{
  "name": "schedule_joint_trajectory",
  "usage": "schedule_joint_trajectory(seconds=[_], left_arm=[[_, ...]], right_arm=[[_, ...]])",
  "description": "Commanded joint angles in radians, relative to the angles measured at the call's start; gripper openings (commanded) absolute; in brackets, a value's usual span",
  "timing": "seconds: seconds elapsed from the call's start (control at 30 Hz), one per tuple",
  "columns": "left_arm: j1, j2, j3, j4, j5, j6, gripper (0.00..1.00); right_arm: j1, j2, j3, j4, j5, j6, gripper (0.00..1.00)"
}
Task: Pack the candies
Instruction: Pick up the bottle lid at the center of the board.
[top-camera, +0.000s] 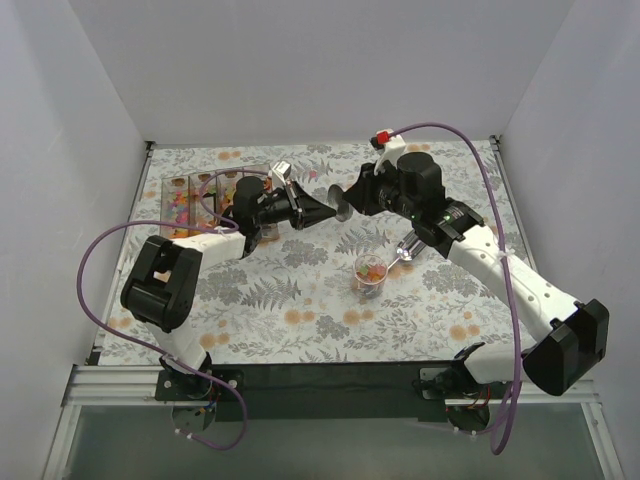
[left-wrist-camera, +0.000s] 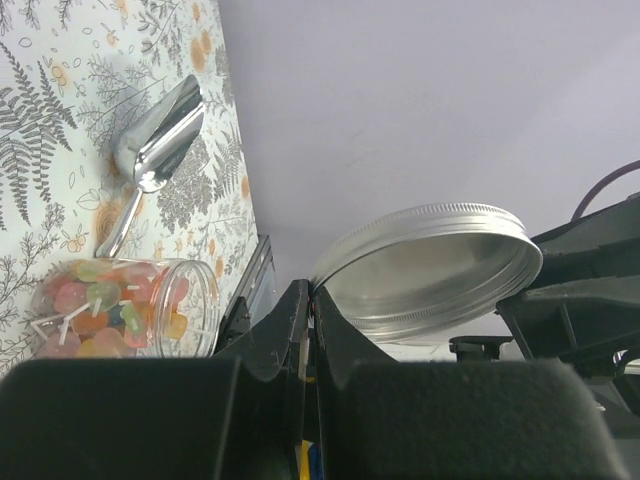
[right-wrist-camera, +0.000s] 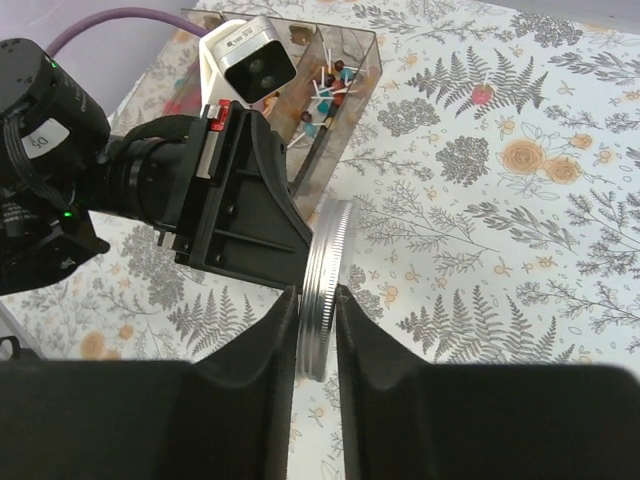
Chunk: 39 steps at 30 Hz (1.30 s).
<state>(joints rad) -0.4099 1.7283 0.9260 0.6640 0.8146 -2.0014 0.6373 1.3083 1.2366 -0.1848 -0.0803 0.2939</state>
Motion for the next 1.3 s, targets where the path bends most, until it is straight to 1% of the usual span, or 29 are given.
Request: schedule_joint_trajectory(seconds=[0.0, 0.03, 0.13, 0.17, 0.3, 0.33, 0.4, 0.43, 0.53, 0.63, 0.67, 0.73, 0.77, 0.83, 0.9, 0.93, 0.97, 1.0, 1.03, 1.07, 1.13, 1.17, 1.2, 1.27], left_arm=[[-0.007, -0.042, 0.036, -0.035, -0.014, -0.085, 0.0], [-0.009, -0.042, 0.034, -0.041, -0.017, -0.077, 0.0], [-0.015, -0.042, 0.027, -0.064, -0.028, -0.045, 0.0], [-0.018, -0.041, 0.028, -0.078, -0.032, -0.039, 0.0], [-0.03, -0.033, 0.048, -0.121, -0.034, 0.006, 0.04], [-0.032, -0.033, 0.051, -0.13, -0.035, 0.012, 0.08], [-0.036, -0.032, 0.056, -0.144, -0.04, 0.024, 0.13], [-0.038, -0.033, 0.057, -0.144, -0.04, 0.024, 0.19], [-0.038, -0.033, 0.057, -0.155, -0.038, 0.024, 0.25], [-0.041, -0.033, 0.057, -0.168, -0.032, 0.027, 0.33], [-0.043, -0.036, 0.054, -0.17, -0.028, 0.027, 0.38], [-0.043, -0.049, 0.05, -0.173, -0.02, 0.027, 0.42], [-0.043, -0.056, 0.045, -0.185, -0.019, 0.029, 0.46], [-0.043, -0.087, 0.042, -0.207, -0.019, 0.047, 0.5], [-0.043, -0.114, 0.043, -0.274, -0.018, 0.076, 0.54], [-0.043, -0.13, 0.045, -0.311, -0.02, 0.125, 0.54], [-0.043, -0.169, 0.048, -0.399, -0.044, 0.154, 0.54], [-0.041, -0.186, 0.054, -0.45, -0.06, 0.191, 0.55], [-0.037, -0.212, 0.054, -0.501, -0.083, 0.257, 0.55], [-0.035, -0.26, 0.051, -0.591, -0.133, 0.292, 0.55], [-0.015, -0.314, 0.031, -0.664, -0.201, 0.344, 0.55], [-0.007, -0.337, 0.024, -0.763, -0.231, 0.393, 0.55], [0.006, -0.389, 0.013, -0.802, -0.299, 0.414, 0.55], [0.042, -0.438, -0.021, -0.889, -0.36, 0.487, 0.55]], right_arm=[[0.007, 0.002, 0.031, -0.028, -0.009, 0.001, 0.2], [0.009, -0.001, 0.031, -0.031, -0.015, -0.001, 0.17], [0.009, -0.006, 0.031, -0.047, -0.026, -0.01, 0.03], [0.01, -0.009, 0.029, -0.05, -0.026, -0.019, 0.01], [0.012, -0.02, 0.023, -0.07, -0.033, -0.055, 0.01], [0.012, -0.024, 0.018, -0.074, -0.035, -0.074, 0.01], [0.013, -0.033, 0.012, -0.077, -0.021, -0.096, 0.01], [0.016, -0.04, 0.011, -0.081, -0.013, -0.12, 0.01], [0.019, -0.056, -0.003, -0.085, 0.025, -0.156, 0.01], [0.019, -0.067, -0.012, -0.091, 0.056, -0.205, 0.01], [0.021, -0.072, -0.014, -0.094, 0.063, -0.229, 0.01], [0.021, -0.084, -0.031, -0.096, 0.085, -0.266, 0.01], [0.022, -0.089, -0.04, -0.096, 0.112, -0.289, 0.01], [0.022, -0.107, -0.066, -0.102, 0.146, -0.352, 0.01], [0.025, -0.122, -0.081, -0.11, 0.18, -0.43, 0.01], [0.027, -0.138, -0.1, -0.12, 0.192, -0.461, 0.01], [0.036, -0.147, -0.107, -0.125, 0.206, -0.482, 0.01], [0.041, -0.156, -0.118, -0.128, 0.229, -0.527, 0.01], [0.054, -0.176, -0.135, -0.134, 0.243, -0.542, 0.01], [0.062, -0.185, -0.144, -0.137, 0.257, -0.558, 0.01], [0.097, -0.214, -0.164, -0.143, 0.301, -0.599, 0.01], [0.111, -0.224, -0.186, -0.145, 0.319, -0.613, 0.01], [0.125, -0.23, -0.198, -0.146, 0.367, -0.622, 0.01], [0.179, -0.256, -0.247, -0.148, 0.418, -0.662, 0.01]])
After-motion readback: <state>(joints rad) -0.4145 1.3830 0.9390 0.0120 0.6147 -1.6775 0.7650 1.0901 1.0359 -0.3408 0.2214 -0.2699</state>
